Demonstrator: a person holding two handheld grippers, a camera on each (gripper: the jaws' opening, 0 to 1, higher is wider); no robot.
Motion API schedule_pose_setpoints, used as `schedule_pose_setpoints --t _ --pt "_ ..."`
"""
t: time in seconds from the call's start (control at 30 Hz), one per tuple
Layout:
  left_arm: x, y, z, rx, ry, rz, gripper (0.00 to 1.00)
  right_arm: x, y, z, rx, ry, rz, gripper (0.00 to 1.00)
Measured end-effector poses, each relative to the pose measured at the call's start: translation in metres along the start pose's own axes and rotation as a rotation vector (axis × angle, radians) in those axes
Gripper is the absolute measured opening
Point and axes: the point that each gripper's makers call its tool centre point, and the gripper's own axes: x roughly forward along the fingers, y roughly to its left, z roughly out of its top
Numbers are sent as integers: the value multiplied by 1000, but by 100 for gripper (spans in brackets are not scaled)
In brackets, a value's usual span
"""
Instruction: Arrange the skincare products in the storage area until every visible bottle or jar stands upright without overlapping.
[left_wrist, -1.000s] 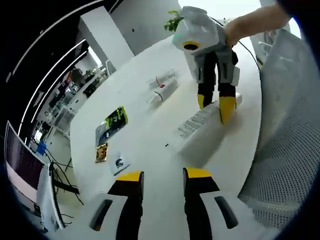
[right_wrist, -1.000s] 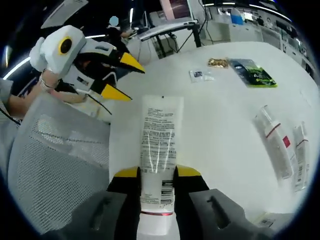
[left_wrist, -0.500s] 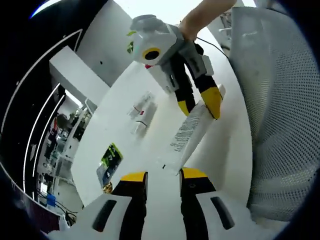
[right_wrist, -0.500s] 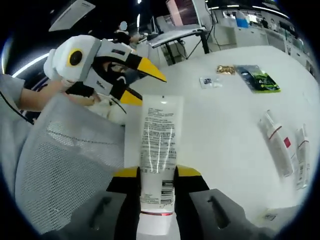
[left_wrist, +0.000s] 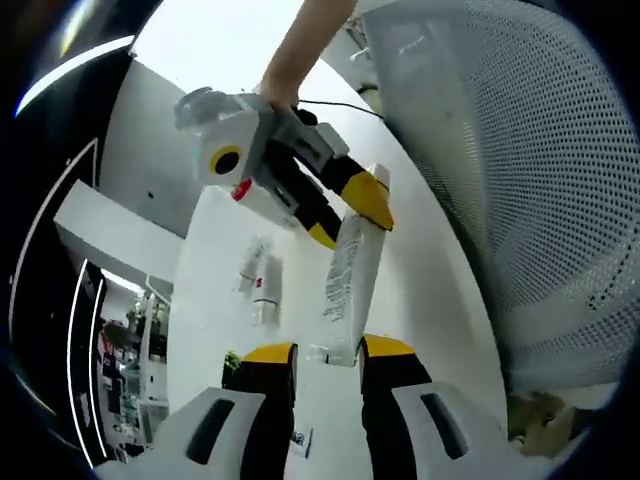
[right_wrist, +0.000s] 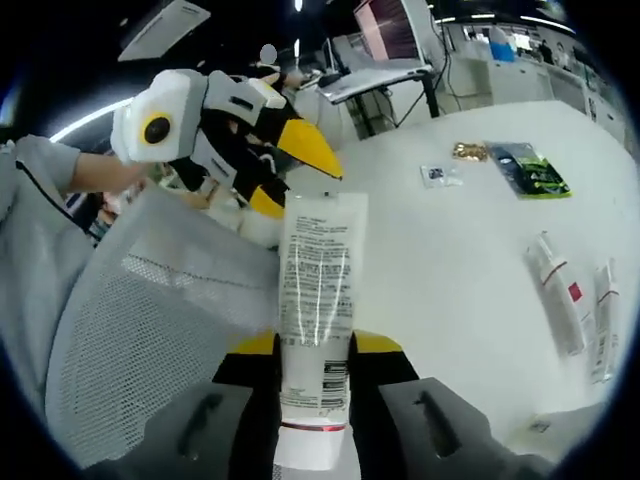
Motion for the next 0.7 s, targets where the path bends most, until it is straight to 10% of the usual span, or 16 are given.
schedule_pose_setpoints --t 0.7 --pt "-5 -6 34 207 -90 -77 8 -8 28 14 -9 -119 170 26"
